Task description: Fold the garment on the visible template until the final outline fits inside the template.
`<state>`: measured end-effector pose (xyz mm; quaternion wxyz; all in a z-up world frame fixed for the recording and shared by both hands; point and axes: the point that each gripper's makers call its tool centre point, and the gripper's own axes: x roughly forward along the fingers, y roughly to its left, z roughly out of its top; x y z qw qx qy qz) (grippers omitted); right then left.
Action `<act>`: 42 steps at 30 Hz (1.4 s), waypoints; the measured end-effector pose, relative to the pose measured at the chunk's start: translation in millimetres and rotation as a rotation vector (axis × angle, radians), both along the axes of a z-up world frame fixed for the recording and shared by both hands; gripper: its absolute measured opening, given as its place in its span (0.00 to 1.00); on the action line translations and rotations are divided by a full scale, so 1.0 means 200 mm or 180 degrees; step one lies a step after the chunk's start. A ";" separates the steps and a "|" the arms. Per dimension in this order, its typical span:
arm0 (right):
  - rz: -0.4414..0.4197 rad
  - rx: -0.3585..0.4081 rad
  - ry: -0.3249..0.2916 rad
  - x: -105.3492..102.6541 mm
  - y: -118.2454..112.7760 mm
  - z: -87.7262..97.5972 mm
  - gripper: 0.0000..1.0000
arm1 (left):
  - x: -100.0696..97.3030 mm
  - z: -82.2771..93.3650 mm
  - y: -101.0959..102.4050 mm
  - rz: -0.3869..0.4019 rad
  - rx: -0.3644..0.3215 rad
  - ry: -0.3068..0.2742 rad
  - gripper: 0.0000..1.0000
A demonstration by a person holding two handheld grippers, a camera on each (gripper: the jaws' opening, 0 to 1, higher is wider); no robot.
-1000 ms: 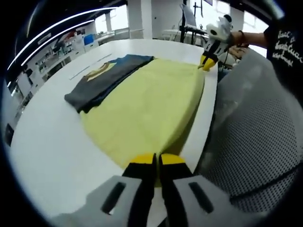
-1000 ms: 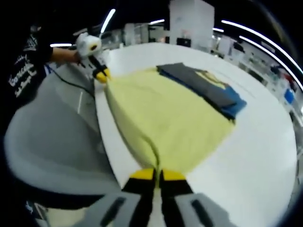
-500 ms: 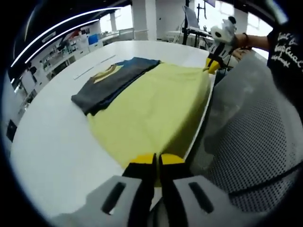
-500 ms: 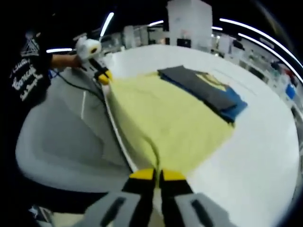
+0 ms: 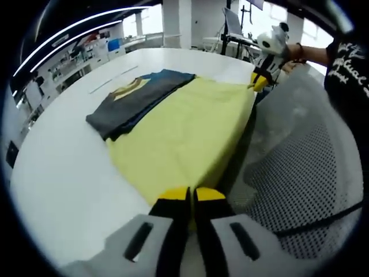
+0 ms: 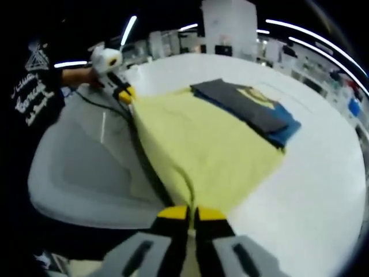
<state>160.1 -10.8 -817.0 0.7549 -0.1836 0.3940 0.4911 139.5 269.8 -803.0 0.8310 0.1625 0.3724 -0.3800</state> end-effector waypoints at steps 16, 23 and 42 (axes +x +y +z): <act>-0.0012 0.0018 -0.0237 0.07 -0.01 0.15 0.00 | 0.07 0.12 0.03 -0.0025 0.0022 -0.0060 0.00; -0.0005 0.0008 -0.0468 0.21 -0.01 0.25 0.00 | 0.19 0.22 0.05 -0.0027 0.0062 -0.0193 0.00; -0.0089 -0.0103 -0.1088 0.62 0.02 0.52 0.00 | 0.64 0.51 0.08 -0.0005 0.0093 -0.0700 0.00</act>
